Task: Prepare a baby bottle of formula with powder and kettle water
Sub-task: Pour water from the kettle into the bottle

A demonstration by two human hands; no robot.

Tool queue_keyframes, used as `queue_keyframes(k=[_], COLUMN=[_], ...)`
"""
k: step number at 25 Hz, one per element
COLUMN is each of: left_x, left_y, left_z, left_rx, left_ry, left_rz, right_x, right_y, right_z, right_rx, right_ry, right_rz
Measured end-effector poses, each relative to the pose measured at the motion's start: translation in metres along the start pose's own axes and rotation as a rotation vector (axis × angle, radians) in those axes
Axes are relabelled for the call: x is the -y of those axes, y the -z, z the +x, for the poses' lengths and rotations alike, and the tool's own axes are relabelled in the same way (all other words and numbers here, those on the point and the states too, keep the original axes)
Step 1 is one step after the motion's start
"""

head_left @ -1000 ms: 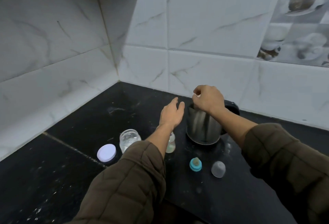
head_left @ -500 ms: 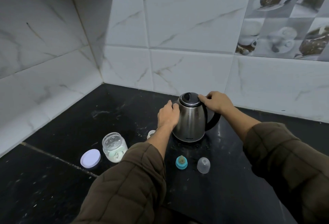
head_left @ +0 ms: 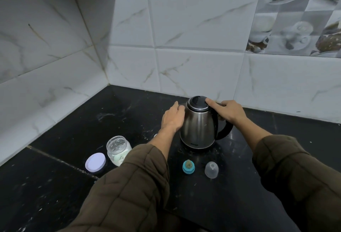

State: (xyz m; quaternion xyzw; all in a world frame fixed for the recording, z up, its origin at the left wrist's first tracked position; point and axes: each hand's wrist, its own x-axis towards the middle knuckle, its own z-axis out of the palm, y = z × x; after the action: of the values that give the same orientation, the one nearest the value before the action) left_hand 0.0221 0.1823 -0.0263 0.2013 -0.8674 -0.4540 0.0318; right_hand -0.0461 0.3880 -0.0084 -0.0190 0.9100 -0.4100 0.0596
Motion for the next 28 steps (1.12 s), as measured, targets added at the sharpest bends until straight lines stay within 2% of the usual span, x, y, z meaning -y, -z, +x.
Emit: queue_keyframes(k=[7, 10, 17, 22, 28], left_x=[0.050, 0.067, 0.106, 0.113, 0.100], left_y=[0.031, 0.035, 0.032, 0.031, 0.038], left_z=[-0.009, -0.021, -0.030, -0.034, -0.031], left_rx=[-0.021, -0.009, 0.064, 0.017, -0.127], left_ry=[0.100, 0.111, 0.280, 0.254, 0.171], left_rz=[-0.011, 0.065, 0.248, 0.263, 0.208], right_x=[-0.005, -0.004, 0.023, 0.040, 0.055], right_y=[-0.018, -0.023, -0.019, -0.017, -0.023], right_z=[-0.009, -0.015, -0.013, -0.014, -0.023], right_rx=[-0.241, -0.350, -0.325, -0.297, -0.290], right_ry=[0.009, -0.036, 0.043, 0.171, 0.244], right_rz=[0.202, 0.241, 0.169, 0.106, 0.026])
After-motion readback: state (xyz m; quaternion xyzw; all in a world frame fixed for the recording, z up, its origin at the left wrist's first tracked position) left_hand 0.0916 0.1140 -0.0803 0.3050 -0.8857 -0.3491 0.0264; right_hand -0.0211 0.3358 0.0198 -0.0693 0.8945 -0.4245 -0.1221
